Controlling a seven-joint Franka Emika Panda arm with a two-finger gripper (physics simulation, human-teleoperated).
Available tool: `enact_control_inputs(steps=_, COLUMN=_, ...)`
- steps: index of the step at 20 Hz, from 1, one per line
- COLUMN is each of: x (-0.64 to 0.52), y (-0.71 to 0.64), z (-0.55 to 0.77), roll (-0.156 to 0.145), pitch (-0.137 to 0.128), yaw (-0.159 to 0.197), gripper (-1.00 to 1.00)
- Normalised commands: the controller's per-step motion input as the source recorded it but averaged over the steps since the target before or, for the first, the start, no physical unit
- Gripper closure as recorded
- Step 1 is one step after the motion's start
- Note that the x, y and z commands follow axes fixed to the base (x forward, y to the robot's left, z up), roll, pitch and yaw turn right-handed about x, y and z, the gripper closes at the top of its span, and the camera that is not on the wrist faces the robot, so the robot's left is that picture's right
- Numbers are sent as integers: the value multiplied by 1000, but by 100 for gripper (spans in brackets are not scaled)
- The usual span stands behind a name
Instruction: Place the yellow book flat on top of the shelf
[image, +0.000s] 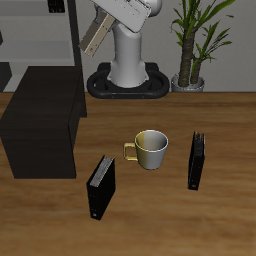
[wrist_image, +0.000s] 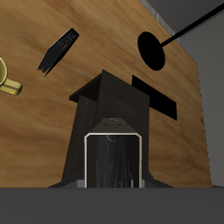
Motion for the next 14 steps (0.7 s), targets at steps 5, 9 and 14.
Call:
enact_control_inputs(steps=5, x=84, y=-436, z=77, roll=-82, pitch=-40, yaw=1, gripper=100)
enact_control_inputs(steps=9, x=94, y=-283, z=14, roll=-47, pitch=-22, yaw=2, gripper=100)
enact_control_inputs(steps=14, x=133, y=-216, z=-87, roll=-22, pitch=-11, yaw=16, gripper=100)
